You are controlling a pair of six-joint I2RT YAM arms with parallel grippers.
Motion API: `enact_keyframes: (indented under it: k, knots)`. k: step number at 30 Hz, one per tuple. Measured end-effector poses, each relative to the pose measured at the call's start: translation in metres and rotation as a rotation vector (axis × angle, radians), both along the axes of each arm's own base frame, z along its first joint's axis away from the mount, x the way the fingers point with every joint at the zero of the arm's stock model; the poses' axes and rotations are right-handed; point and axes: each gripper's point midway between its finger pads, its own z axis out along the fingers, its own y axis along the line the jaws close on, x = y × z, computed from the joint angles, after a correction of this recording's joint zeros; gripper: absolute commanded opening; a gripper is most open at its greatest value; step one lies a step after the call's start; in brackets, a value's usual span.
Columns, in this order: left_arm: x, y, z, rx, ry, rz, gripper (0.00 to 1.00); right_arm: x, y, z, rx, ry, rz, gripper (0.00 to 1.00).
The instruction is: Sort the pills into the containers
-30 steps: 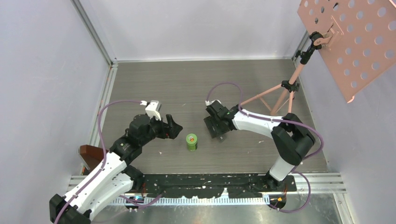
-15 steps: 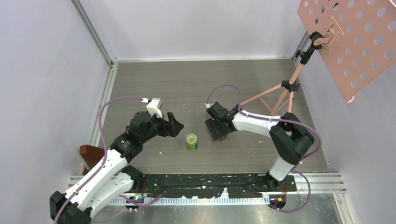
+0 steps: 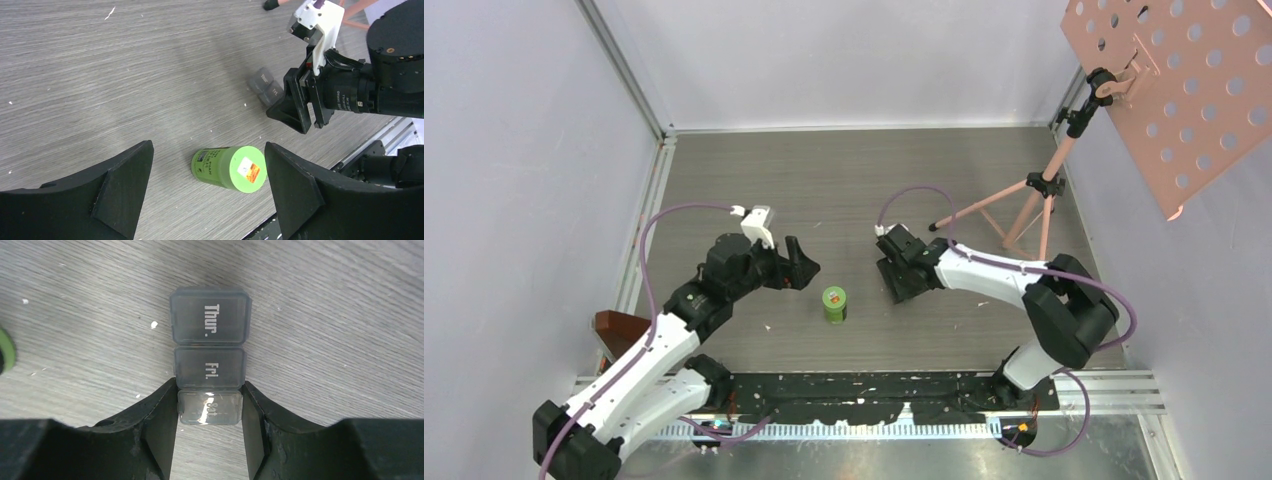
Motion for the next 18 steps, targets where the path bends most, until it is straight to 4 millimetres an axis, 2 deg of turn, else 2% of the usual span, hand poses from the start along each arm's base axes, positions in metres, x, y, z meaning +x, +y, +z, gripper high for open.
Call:
enact_keyframes:
  k: [5,10,18]
  knots:
    - [0.005,-0.009,0.018,-0.035,0.014,-0.004,0.87,0.008,0.007,0.031,0.074,-0.082,0.026,0.37]
    - [0.012,-0.027,0.04,-0.1,0.069,-0.03,0.87,0.019,0.029,0.088,0.245,-0.237,0.119,0.37]
    - [0.016,-0.07,0.081,-0.305,0.145,-0.137,0.85,0.022,0.071,0.181,0.496,-0.45,0.36,0.39]
